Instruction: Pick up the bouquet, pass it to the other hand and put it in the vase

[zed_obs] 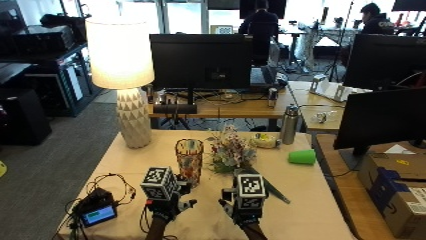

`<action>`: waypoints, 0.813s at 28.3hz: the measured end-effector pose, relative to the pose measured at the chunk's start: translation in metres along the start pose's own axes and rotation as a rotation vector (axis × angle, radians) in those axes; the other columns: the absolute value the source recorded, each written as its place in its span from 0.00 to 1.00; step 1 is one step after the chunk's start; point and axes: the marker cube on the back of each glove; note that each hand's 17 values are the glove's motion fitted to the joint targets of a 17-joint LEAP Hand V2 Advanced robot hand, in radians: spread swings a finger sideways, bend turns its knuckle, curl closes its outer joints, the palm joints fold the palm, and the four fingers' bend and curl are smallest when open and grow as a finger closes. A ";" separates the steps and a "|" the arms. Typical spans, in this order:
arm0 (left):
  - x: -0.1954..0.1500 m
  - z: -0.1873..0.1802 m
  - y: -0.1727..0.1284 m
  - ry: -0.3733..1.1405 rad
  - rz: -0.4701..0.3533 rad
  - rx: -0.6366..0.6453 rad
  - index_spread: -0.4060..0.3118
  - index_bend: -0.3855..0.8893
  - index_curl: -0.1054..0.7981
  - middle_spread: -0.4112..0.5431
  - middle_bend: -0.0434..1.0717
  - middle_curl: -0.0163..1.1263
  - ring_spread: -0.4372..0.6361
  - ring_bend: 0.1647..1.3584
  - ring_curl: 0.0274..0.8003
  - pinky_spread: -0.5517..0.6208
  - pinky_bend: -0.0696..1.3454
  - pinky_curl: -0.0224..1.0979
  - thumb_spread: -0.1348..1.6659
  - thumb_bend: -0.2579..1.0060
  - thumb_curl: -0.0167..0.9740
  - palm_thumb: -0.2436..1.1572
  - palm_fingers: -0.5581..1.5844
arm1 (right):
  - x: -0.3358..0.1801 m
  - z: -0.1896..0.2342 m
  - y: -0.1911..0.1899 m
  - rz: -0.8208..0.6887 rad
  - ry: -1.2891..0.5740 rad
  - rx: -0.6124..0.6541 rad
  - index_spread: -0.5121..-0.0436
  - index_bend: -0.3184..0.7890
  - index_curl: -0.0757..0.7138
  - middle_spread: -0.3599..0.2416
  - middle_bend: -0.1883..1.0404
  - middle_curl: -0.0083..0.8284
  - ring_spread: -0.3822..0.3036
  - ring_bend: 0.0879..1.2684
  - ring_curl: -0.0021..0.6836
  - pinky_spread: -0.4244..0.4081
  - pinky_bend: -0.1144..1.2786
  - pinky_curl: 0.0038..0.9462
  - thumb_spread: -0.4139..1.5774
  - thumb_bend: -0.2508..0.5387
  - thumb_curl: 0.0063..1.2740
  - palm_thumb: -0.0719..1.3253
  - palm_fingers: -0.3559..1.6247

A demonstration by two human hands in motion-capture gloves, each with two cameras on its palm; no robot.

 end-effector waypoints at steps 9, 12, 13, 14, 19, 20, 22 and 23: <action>0.003 -0.007 0.009 0.024 -0.010 -0.011 0.42 0.43 0.38 0.46 0.20 0.21 0.67 0.25 0.23 0.86 0.22 0.20 0.61 0.19 0.22 0.31 0.42 | 0.073 0.006 -0.021 0.076 0.005 0.020 0.33 0.38 0.29 0.70 0.35 0.27 0.83 0.15 0.22 0.90 0.45 0.28 0.78 0.44 0.13 0.28 0.24; 0.001 -0.002 0.005 0.036 -0.004 0.000 0.41 0.43 0.40 0.46 0.20 0.22 0.68 0.25 0.24 0.87 0.22 0.21 0.61 0.19 0.23 0.31 0.41 | 0.114 0.026 -0.048 0.115 -0.017 0.045 0.32 0.38 0.29 0.71 0.35 0.28 0.83 0.16 0.24 0.91 0.47 0.29 0.79 0.43 0.14 0.29 0.22; 0.002 -0.001 0.005 0.039 -0.003 0.003 0.41 0.43 0.40 0.46 0.20 0.23 0.68 0.26 0.24 0.87 0.23 0.22 0.62 0.19 0.23 0.31 0.41 | 0.127 0.035 -0.058 0.127 -0.026 0.048 0.32 0.38 0.29 0.72 0.34 0.29 0.84 0.17 0.24 0.91 0.47 0.30 0.79 0.42 0.14 0.30 0.22; 0.003 0.000 0.005 0.040 -0.004 0.005 0.41 0.43 0.41 0.46 0.20 0.23 0.68 0.26 0.24 0.87 0.23 0.22 0.62 0.19 0.24 0.31 0.41 | 0.139 0.044 -0.068 0.139 -0.035 0.049 0.32 0.38 0.29 0.72 0.35 0.29 0.84 0.17 0.24 0.91 0.47 0.30 0.79 0.42 0.15 0.30 0.22; 0.001 0.008 -0.003 0.045 0.005 0.020 0.41 0.43 0.42 0.47 0.20 0.24 0.69 0.26 0.26 0.88 0.23 0.23 0.62 0.18 0.25 0.31 0.41 | 0.188 0.097 -0.114 0.188 -0.071 0.042 0.32 0.39 0.30 0.73 0.33 0.31 0.85 0.19 0.27 0.92 0.50 0.32 0.79 0.41 0.17 0.34 0.20; 0.000 0.009 -0.003 0.045 0.004 0.018 0.41 0.43 0.42 0.47 0.20 0.24 0.69 0.26 0.26 0.88 0.23 0.24 0.62 0.18 0.26 0.30 0.41 | 0.196 0.108 -0.121 0.203 -0.082 0.032 0.32 0.39 0.30 0.73 0.34 0.31 0.85 0.18 0.27 0.92 0.50 0.33 0.79 0.41 0.17 0.34 0.20; -0.001 0.009 -0.002 0.044 -0.002 0.016 0.41 0.43 0.43 0.47 0.20 0.25 0.69 0.26 0.26 0.88 0.23 0.24 0.63 0.18 0.26 0.30 0.41 | 0.208 0.129 -0.131 0.239 -0.104 -0.001 0.32 0.39 0.30 0.74 0.34 0.32 0.86 0.18 0.27 0.92 0.50 0.33 0.79 0.41 0.18 0.37 0.19; -0.001 0.009 -0.001 0.043 -0.006 0.017 0.41 0.43 0.43 0.47 0.20 0.25 0.69 0.26 0.26 0.88 0.23 0.24 0.63 0.18 0.26 0.30 0.40 | 0.212 0.139 -0.136 0.255 -0.114 -0.022 0.34 0.40 0.31 0.74 0.33 0.32 0.86 0.19 0.27 0.92 0.51 0.33 0.79 0.41 0.18 0.38 0.20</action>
